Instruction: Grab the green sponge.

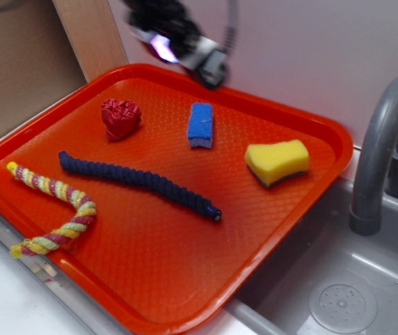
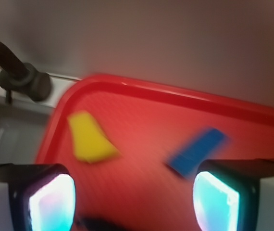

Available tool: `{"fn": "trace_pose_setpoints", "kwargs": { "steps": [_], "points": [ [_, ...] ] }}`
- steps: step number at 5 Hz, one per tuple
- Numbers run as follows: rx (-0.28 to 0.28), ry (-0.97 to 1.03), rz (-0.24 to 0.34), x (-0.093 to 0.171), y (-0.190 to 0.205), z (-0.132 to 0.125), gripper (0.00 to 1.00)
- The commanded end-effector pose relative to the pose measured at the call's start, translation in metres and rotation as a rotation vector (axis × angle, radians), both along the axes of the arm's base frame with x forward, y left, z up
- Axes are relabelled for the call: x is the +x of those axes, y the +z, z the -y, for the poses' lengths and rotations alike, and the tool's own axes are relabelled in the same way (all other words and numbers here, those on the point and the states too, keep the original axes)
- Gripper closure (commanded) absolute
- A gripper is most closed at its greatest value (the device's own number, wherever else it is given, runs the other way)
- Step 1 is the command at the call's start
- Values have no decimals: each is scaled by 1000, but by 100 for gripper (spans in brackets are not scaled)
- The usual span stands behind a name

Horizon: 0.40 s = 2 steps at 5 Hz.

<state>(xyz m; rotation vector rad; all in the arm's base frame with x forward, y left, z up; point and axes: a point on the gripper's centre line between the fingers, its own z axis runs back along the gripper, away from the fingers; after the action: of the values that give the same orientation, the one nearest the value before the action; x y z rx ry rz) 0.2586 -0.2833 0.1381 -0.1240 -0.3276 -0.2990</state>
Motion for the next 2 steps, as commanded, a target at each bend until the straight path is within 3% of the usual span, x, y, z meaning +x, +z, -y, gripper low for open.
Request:
{"fn": "trace_pose_setpoints", "kwargs": {
  "steps": [1,2],
  "points": [
    [18,-57,-24,17,-12,48,0],
    [71,-103,-59,20,-35,60,0]
  ]
}}
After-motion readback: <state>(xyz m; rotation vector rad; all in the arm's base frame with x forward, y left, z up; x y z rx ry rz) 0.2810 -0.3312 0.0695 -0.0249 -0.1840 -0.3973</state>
